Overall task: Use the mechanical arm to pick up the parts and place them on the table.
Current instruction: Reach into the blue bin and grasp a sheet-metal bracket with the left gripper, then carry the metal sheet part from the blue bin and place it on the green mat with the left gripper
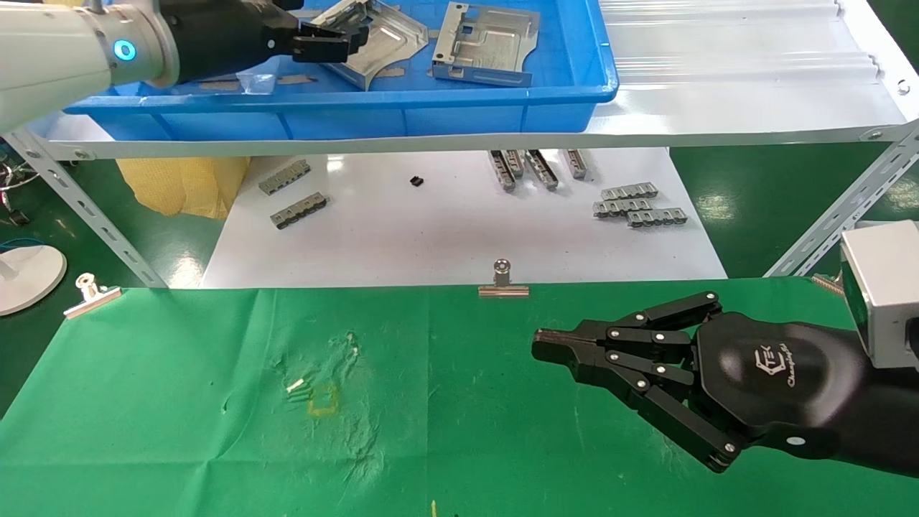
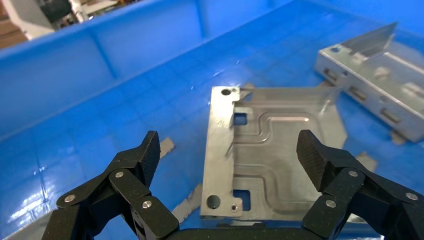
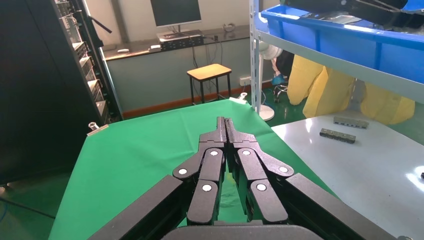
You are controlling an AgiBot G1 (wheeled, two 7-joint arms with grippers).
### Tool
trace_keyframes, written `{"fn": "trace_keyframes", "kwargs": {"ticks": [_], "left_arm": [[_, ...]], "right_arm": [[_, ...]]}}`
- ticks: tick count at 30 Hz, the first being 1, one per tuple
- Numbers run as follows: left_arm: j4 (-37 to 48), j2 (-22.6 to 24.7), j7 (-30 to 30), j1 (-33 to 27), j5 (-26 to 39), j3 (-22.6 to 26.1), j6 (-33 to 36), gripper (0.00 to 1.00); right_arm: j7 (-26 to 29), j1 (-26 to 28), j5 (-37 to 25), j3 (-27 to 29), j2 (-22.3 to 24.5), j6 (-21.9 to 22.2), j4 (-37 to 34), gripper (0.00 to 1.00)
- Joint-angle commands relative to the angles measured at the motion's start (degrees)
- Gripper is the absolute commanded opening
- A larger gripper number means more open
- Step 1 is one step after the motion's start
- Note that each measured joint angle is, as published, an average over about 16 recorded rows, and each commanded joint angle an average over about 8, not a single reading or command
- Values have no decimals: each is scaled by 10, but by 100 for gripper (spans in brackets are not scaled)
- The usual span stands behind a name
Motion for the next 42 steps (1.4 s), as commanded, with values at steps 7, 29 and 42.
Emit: {"fn": "trace_keyframes", "kwargs": {"ticks": [7,29,42], "left_arm": [[40,22,8,-12,0,-1,-25,0],[60,30,-5,-14,-8,-6,-50,0],[57,27,-9,-14,-3,-3,-64,0]], "right_arm": [[0,0,0,0,0,0,0,100],[0,0,0,0,0,0,0,100],[0,0,0,0,0,0,0,100]]}}
